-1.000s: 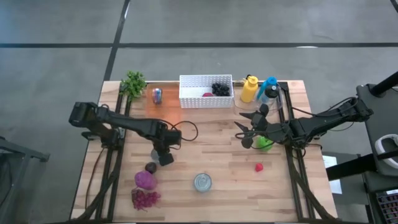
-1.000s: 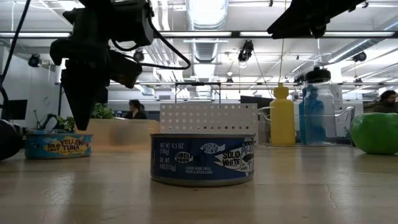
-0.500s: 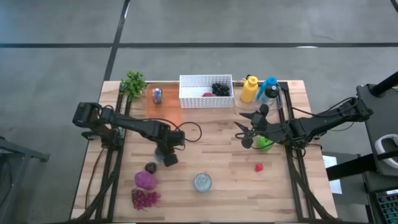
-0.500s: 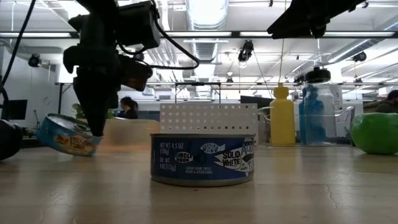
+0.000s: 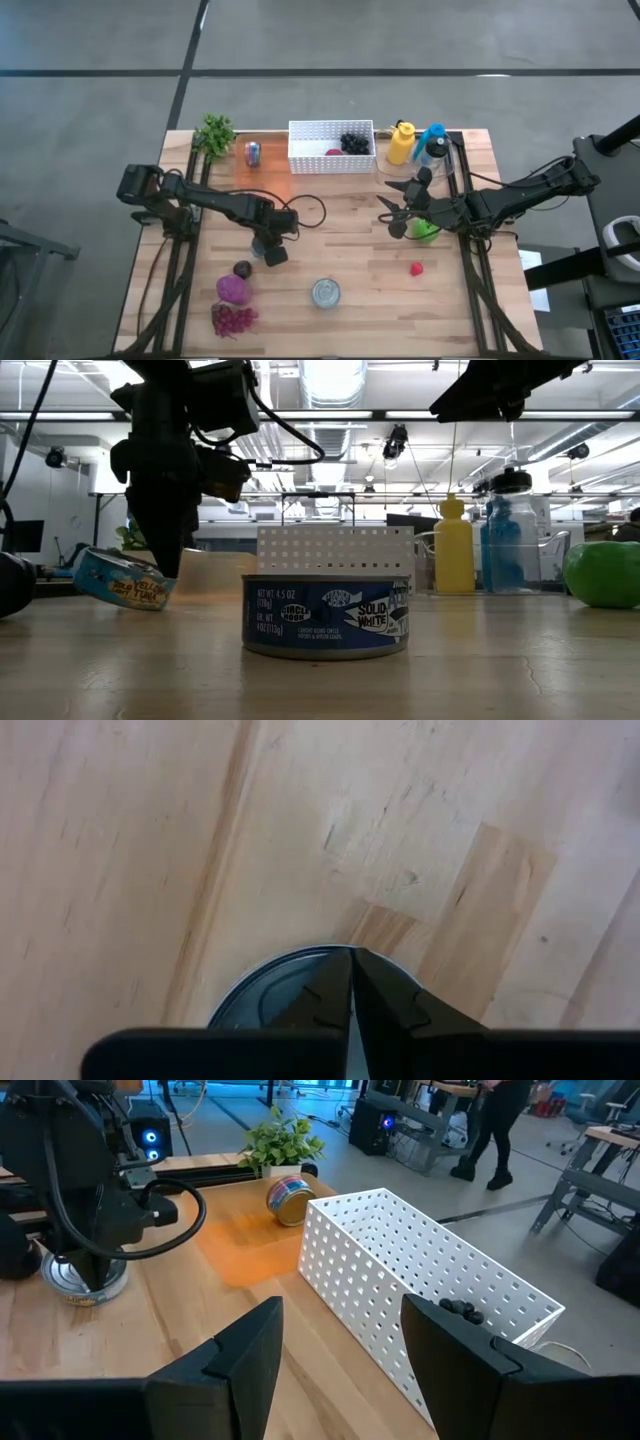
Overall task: Pick & Place Food Item
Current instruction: Put the yellow-blue tuna can into the orange bin
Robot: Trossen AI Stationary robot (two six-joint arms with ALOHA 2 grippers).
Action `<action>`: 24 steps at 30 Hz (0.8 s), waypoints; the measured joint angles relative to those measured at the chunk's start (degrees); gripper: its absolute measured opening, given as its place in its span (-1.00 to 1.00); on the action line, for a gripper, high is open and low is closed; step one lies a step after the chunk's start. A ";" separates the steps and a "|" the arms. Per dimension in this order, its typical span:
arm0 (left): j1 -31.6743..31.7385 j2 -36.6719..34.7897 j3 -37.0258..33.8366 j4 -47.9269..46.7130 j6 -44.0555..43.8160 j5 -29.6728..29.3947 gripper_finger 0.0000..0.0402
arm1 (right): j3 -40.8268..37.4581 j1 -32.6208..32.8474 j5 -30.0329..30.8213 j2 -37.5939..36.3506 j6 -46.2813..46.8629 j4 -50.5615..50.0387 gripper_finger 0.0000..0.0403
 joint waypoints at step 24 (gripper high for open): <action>-0.02 0.05 -0.09 7.88 1.51 -0.44 -0.88 | 0.00 0.00 0.00 0.00 -0.02 0.02 -0.01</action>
